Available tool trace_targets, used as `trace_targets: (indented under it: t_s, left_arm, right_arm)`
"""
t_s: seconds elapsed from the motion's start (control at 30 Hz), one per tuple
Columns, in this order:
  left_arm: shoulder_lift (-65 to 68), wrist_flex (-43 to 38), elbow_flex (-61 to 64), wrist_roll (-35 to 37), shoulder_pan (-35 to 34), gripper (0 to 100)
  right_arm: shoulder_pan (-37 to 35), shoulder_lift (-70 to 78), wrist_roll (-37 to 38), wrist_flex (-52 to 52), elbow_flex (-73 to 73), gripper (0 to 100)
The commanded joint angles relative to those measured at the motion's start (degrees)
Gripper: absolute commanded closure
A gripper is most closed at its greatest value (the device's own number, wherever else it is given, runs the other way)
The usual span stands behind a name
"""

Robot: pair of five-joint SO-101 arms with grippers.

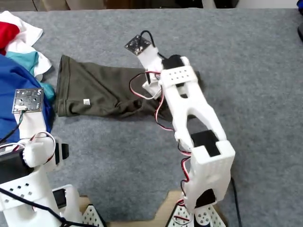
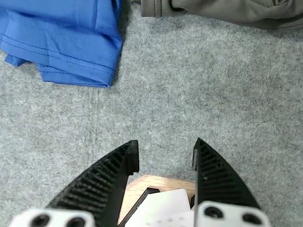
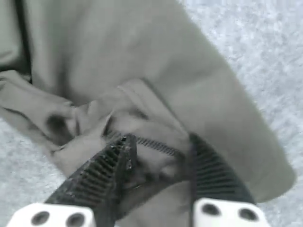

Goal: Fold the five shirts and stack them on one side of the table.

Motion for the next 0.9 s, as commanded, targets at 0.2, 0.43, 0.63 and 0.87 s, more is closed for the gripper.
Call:
trace_targets:
  t_s: [0.2, 0.43, 0.63, 0.87]
  left_arm:
    - [-0.04, 0.44, 0.09, -0.53, 0.18, 80]
    - [0.13, 0.44, -0.44, -0.09, 0.18, 80]
    - [0.13, 0.44, -1.32, 0.00, 0.53, 80]
    - [0.13, -6.95, -4.57, 6.07, 0.62, 80]
  right_arm:
    - [2.42, -0.48, 1.76, 12.48, -16.66, 72.0]
    - [6.37, -0.48, 1.76, 35.08, -29.41, 75.8]
    - [12.26, -1.19, 1.76, 37.89, -22.81, 98.7]
    - [11.12, -1.36, 1.41, 30.68, -4.62, 99.3]
